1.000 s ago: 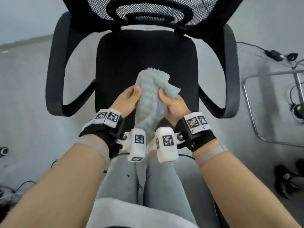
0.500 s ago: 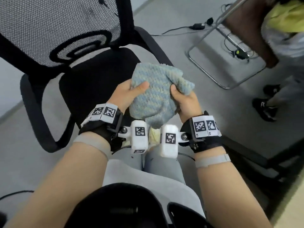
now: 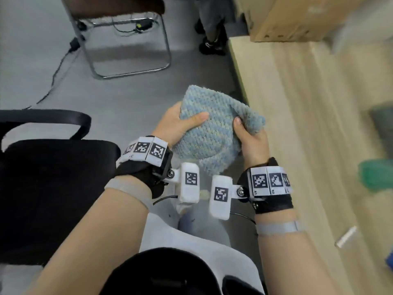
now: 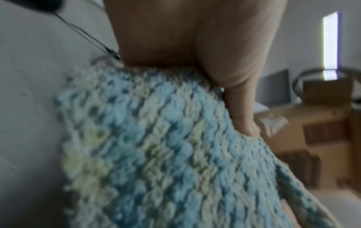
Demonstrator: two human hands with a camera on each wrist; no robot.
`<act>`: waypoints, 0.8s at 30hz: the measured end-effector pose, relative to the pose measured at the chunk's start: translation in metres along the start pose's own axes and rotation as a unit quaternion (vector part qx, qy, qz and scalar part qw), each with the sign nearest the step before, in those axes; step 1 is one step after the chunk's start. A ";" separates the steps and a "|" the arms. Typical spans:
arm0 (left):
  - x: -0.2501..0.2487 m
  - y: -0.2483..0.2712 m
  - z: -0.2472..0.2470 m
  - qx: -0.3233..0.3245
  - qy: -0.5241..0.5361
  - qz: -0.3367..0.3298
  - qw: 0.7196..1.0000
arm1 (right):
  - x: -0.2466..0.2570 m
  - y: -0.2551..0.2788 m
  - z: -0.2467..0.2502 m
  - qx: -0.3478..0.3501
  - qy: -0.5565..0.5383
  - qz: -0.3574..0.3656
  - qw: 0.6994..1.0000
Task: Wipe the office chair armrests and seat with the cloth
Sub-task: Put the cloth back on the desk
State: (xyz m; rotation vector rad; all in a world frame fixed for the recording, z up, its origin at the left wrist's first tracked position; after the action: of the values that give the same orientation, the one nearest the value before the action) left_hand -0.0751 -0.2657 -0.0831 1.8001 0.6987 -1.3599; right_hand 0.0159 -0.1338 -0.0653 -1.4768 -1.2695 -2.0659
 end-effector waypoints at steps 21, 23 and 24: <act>0.074 -0.065 -0.325 0.419 -0.343 0.041 0.840 | -0.117 0.042 0.274 -0.339 -0.216 -0.184 0.897; 0.072 -0.069 -0.329 0.445 -0.369 0.031 0.816 | -0.117 0.045 0.273 -0.349 -0.266 -0.177 0.881; 0.073 -0.071 -0.331 0.458 -0.376 0.032 0.805 | -0.121 0.046 0.275 -0.363 -0.276 -0.177 0.873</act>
State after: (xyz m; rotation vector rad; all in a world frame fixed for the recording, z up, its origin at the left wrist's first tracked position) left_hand 0.0694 0.0469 -0.1226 1.6241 -0.5584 -2.3819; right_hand 0.2647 0.0290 -0.1265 -2.4598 -1.0152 -2.6553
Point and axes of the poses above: each hand's wrist, its own y-axis away from the middle knuckle, its own z-axis out of the back of the hand, x = y × z, the point moved 7 cm from there along -y, towards the middle knuckle, and after that the axes turned 12 degrees about -z, right-handed, at the moved point
